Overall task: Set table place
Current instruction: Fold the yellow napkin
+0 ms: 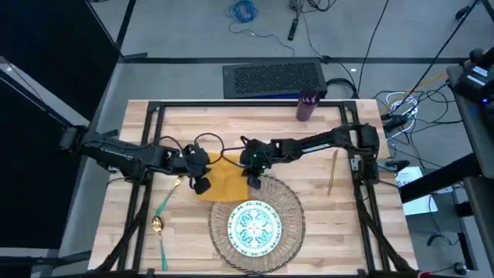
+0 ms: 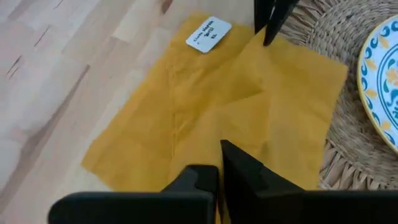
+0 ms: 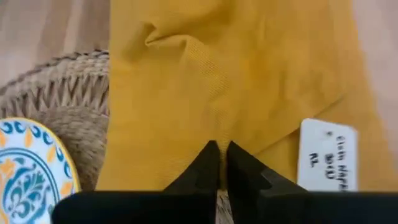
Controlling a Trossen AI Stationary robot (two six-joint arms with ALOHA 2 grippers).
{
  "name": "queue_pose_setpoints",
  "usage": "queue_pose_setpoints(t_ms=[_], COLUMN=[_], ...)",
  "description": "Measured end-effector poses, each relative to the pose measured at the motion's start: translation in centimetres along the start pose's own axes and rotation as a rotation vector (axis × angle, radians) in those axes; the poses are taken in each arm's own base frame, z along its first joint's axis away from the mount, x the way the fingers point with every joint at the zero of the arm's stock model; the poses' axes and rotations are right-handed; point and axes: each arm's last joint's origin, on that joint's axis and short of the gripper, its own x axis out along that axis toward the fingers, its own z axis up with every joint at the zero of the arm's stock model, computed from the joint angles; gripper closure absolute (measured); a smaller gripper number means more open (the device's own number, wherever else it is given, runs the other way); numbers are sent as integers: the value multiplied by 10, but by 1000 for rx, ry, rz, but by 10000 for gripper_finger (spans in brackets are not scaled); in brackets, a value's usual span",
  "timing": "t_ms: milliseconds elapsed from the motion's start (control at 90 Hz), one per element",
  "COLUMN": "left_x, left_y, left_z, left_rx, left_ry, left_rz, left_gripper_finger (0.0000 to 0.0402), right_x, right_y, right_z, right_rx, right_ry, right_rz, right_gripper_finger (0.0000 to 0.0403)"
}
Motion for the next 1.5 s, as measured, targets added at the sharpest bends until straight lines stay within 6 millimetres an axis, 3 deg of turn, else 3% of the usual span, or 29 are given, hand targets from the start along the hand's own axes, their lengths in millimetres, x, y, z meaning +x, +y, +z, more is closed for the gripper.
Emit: queue_pose_setpoints(t_ms=[111, 489, 667, 878, 1011, 1211, 1500], left_x=[0, 0, 0, 5, 13, 25, 23], left_y=[0, 1, 6, 5, 2, -1, 7], left_z=[0, 0, -2, -3, -5, -9, -18], left_rx=[5, 5, -8, 76, 149, 224, 245], left_ry=[0, -6, -27, 11, 55, 117, 198], left_rz=[0, 17, 144, 140, 138, 140, 257], left_gripper_finger=[402, 402, 402, 395, 363, 282, 201], right_x=[-8, -5, -5, -5, -5, -5, -5], right_y=[4, 19, 20, 20, 20, 20, 20], right_z=[3, -10, -11, -11, -11, -11, -11], right_rx=[-6, 11, 8, 7, 4, 4, 4], right_ry=[18, 129, 132, 129, 127, 128, 132], right_rz=[-22, -19, -44, -42, -42, -37, -34], right_gripper_finger=[402, 403, 403, 403, 403, 403, 403])
